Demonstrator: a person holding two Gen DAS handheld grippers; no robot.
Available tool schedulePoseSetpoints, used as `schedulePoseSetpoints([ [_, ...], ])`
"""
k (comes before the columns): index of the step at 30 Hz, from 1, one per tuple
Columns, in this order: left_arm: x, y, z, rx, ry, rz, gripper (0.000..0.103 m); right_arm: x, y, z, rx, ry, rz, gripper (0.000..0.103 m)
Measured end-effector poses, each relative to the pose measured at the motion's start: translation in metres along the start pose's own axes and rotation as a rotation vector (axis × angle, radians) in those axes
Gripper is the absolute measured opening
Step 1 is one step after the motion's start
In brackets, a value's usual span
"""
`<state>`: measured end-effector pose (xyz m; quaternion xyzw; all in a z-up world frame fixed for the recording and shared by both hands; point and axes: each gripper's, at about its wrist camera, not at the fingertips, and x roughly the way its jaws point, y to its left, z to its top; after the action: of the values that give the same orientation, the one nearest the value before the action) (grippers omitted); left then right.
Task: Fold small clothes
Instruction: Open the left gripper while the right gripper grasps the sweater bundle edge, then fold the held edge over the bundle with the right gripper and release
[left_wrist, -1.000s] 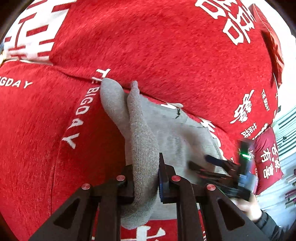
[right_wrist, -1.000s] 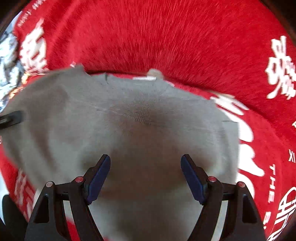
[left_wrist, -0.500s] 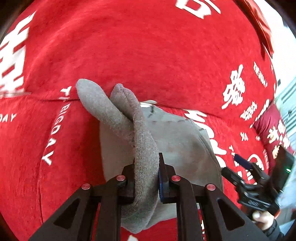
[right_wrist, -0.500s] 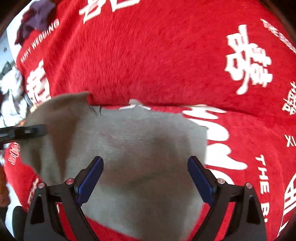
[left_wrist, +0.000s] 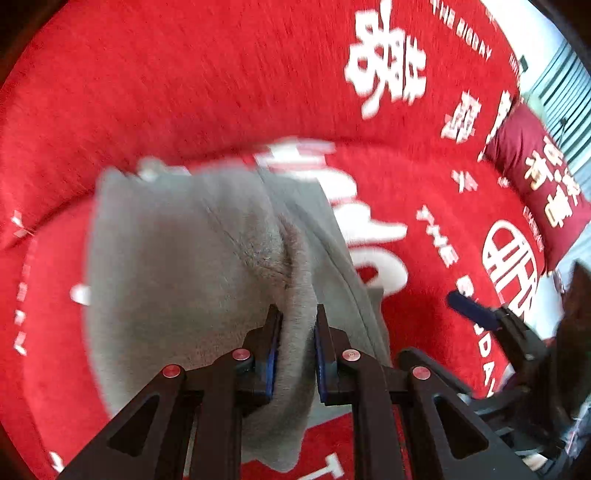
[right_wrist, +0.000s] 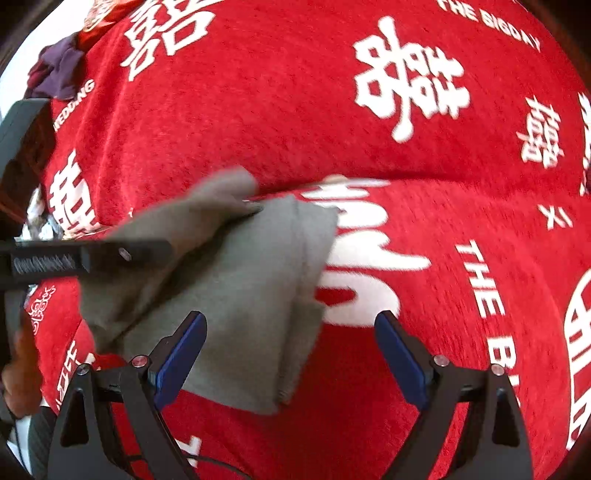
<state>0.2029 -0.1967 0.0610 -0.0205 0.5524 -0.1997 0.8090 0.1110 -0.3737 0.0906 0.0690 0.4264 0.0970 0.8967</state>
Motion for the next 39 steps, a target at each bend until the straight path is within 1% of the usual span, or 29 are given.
schedulePoseSetpoints([
  [2,0.016,-0.003,-0.004,-0.001,0.018,0.005,0.017,0.000,-0.011,-0.005,0.027,0.013,0.001,0.093],
  [3,0.018,-0.002,-0.004,-0.012,0.012,-0.006,0.017,0.000,-0.015,-0.007,0.040,0.018,0.005,0.093],
  [4,0.015,0.002,-0.004,-0.029,0.008,-0.027,0.017,-0.001,-0.019,-0.008,0.051,0.023,0.011,0.093],
  [5,0.010,0.008,-0.003,-0.062,0.011,-0.067,0.017,-0.002,-0.022,-0.009,0.062,0.026,0.023,0.093],
  [8,-0.003,0.021,0.000,-0.123,0.009,-0.119,0.018,-0.009,-0.026,-0.005,0.076,0.008,0.099,0.093],
  [9,-0.009,0.026,0.001,-0.135,0.011,-0.129,0.023,-0.011,-0.025,-0.002,0.082,-0.001,0.134,0.093],
  [10,-0.015,0.030,0.002,-0.143,0.012,-0.139,0.034,-0.012,-0.024,0.001,0.089,-0.006,0.161,0.093],
  [11,-0.023,0.032,0.002,-0.153,0.006,-0.158,0.069,-0.011,-0.022,0.006,0.098,-0.013,0.196,0.093],
  [12,-0.036,0.037,0.000,-0.170,-0.023,-0.189,0.101,-0.010,-0.019,0.010,0.102,-0.016,0.223,0.093],
  [14,-0.059,0.042,-0.006,-0.200,-0.111,-0.240,0.102,-0.002,-0.010,0.019,0.088,-0.008,0.258,0.094],
  [15,-0.066,0.043,-0.007,-0.195,-0.116,-0.259,0.102,0.003,-0.006,0.022,0.079,-0.001,0.269,0.094],
  [16,-0.069,0.043,-0.008,-0.181,-0.099,-0.254,0.102,0.009,-0.002,0.025,0.074,0.008,0.278,0.094],
  [18,-0.076,0.049,-0.010,-0.161,-0.110,-0.178,0.102,0.025,0.005,0.031,0.090,0.047,0.325,0.094],
  [20,-0.078,0.062,-0.015,-0.144,-0.124,-0.068,0.102,0.039,0.010,0.036,0.106,0.079,0.377,0.093],
  [22,-0.073,0.080,-0.023,-0.160,-0.115,0.056,0.102,0.049,0.015,0.038,0.111,0.102,0.412,0.093],
  [23,-0.071,0.092,-0.027,-0.180,-0.110,0.096,0.102,0.057,0.019,0.040,0.112,0.121,0.430,0.093],
  [24,-0.071,0.104,-0.030,-0.208,-0.108,0.111,0.102,0.063,0.021,0.041,0.115,0.133,0.436,0.093],
  [25,-0.071,0.118,-0.033,-0.243,-0.110,0.108,0.102,0.070,0.022,0.043,0.122,0.149,0.439,0.092],
  [27,-0.072,0.141,-0.041,-0.315,-0.131,0.096,0.102,0.085,0.023,0.045,0.140,0.183,0.450,0.086],
  [30,-0.068,0.167,-0.049,-0.412,-0.158,0.087,0.102,0.110,0.024,0.049,0.177,0.231,0.452,0.085],
  [31,-0.060,0.174,-0.051,-0.435,-0.140,0.105,0.102,0.118,0.024,0.050,0.194,0.242,0.458,0.084],
  [32,-0.047,0.177,-0.050,-0.438,-0.109,0.123,0.102,0.123,0.024,0.051,0.203,0.246,0.462,0.082],
  [33,-0.035,0.177,-0.050,-0.430,-0.070,0.129,0.103,0.128,0.026,0.053,0.205,0.251,0.465,0.079],
  [34,-0.025,0.174,-0.049,-0.426,-0.051,0.121,0.103,0.132,0.029,0.054,0.200,0.250,0.469,0.076],
  [35,-0.021,0.172,-0.050,-0.430,-0.057,0.105,0.103,0.135,0.033,0.055,0.188,0.247,0.482,0.065],
  [36,-0.020,0.170,-0.049,-0.430,-0.062,0.091,0.103,0.138,0.037,0.057,0.175,0.244,0.501,0.029],
  [37,-0.020,0.167,-0.046,-0.421,-0.057,0.094,0.103,0.139,0.038,0.058,0.168,0.254,0.507,0.015],
  [38,-0.021,0.162,-0.042,-0.402,-0.054,0.098,0.103,0.137,0.039,0.059,0.177,0.253,0.508,0.016],
  [39,-0.023,0.155,-0.037,-0.374,-0.056,0.093,0.103,0.129,0.039,0.062,0.172,0.231,0.512,0.015],
])
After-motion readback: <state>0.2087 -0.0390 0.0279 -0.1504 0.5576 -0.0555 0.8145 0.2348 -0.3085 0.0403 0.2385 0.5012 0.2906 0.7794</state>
